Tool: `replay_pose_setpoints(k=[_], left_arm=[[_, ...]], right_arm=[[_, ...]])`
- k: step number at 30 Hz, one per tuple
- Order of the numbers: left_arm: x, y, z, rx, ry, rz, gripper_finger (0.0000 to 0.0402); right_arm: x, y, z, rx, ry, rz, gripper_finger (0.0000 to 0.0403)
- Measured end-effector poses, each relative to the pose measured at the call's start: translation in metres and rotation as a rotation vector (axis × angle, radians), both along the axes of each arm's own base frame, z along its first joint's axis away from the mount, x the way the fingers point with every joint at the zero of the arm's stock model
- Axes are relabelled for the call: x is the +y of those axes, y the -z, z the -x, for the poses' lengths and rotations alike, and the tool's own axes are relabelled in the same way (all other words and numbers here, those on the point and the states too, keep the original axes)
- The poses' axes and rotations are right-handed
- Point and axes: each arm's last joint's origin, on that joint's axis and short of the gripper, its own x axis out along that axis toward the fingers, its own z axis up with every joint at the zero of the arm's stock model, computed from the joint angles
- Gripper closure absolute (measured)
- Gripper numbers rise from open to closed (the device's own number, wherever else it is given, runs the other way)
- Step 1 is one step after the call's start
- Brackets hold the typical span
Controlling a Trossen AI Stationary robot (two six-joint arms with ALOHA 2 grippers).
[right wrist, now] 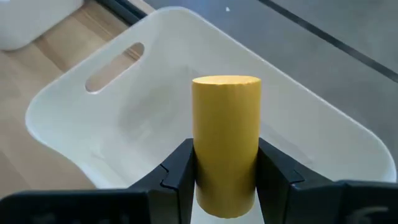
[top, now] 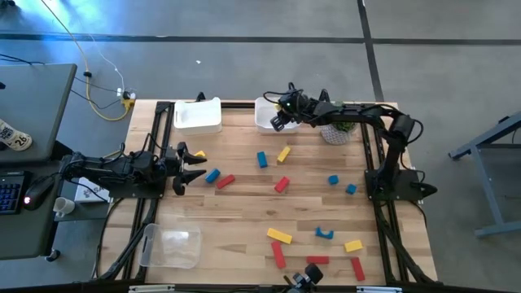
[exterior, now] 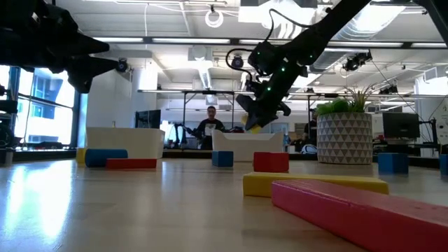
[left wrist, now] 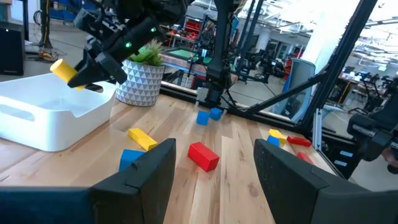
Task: Sort & place blocks by color
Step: Put the yellow block into the right white bin, then put the blue block into the transparent bin
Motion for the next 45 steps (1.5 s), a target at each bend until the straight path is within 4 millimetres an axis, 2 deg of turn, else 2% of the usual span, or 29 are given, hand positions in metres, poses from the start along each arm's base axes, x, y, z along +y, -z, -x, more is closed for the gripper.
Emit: replay_pose_setpoints(k=[4, 13, 18, 23, 30, 38, 45], left_arm=[[0.0, 0.0, 0.0, 0.002, 0.0, -0.007, 0.0195], [0.0, 0.0, 0.0, 0.008, 0.0, -0.044, 0.0195], [0.0, -0.002, 0.0, -0.011, -0.012, -0.044, 0.0195], [0.002, -0.006, 0.001, -0.012, -0.068, -0.044, 0.0195], [0.004, -0.029, 0.003, 0.006, -0.141, -0.044, 0.0195], [0.007, -0.049, -0.005, 0.197, -0.245, -0.01, 0.0195], [0.008, -0.061, -0.025, 0.395, -0.274, 0.045, 0.0195]], right_arm=[[0.001, 0.001, 0.001, 0.013, -0.003, -0.011, 0.0288], [0.003, 0.004, 0.002, 0.05, -0.025, -0.033, 0.0226], [0.003, 0.001, 0.002, 0.065, -0.012, -0.02, 0.0207], [0.002, -0.016, -0.004, 0.062, -0.019, -0.018, 0.0204], [0.005, -0.052, -0.016, 0.114, -0.093, 0.01, 0.0203], [0.007, -0.093, -0.017, 0.154, -0.109, -0.002, 0.0203], [0.01, -0.119, -0.016, 0.168, -0.113, -0.01, 0.0203]])
